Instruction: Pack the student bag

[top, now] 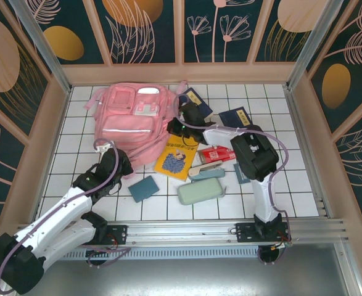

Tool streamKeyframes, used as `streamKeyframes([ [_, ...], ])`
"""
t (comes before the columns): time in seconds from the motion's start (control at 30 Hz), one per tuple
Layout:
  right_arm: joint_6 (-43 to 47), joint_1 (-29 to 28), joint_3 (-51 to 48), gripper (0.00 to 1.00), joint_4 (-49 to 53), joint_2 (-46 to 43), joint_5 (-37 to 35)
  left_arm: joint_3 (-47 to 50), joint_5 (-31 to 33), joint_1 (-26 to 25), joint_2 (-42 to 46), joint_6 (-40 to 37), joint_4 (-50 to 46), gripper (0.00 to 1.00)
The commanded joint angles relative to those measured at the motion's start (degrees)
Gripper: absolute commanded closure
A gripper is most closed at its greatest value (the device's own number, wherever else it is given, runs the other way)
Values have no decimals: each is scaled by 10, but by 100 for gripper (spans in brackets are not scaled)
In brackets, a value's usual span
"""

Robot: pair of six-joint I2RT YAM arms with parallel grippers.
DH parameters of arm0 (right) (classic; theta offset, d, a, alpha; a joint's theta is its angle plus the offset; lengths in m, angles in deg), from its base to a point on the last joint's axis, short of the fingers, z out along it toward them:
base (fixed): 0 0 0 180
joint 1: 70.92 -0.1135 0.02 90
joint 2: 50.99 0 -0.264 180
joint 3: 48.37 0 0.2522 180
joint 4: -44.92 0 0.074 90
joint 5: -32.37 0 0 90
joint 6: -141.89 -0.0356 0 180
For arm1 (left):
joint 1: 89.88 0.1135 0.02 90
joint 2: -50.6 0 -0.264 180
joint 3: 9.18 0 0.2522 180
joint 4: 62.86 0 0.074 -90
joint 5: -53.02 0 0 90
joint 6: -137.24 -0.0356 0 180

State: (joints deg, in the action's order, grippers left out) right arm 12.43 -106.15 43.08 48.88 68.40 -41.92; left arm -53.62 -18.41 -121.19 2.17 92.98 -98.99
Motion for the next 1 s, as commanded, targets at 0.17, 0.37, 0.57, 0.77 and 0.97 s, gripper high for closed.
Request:
streamKeyframes([
  [0.17,51,35,15,48,2,-43,-35,-12,-30,0,-10,-33,22,100],
  [0.37,37,-30,-55,42,7,-118,-76,-5,-85,1,-20,-49,82,100],
  [0.57,12,-120,-102,41,6,-142,-117,4,-105,1,-22,-59,101,100],
  [0.77,-7,-174,-103,41,30,-122,-149,11,-124,0,-19,-65,111,100],
  [0.97,-44,-184,-95,39,51,-95,-154,25,-136,1,-16,-66,126,100],
])
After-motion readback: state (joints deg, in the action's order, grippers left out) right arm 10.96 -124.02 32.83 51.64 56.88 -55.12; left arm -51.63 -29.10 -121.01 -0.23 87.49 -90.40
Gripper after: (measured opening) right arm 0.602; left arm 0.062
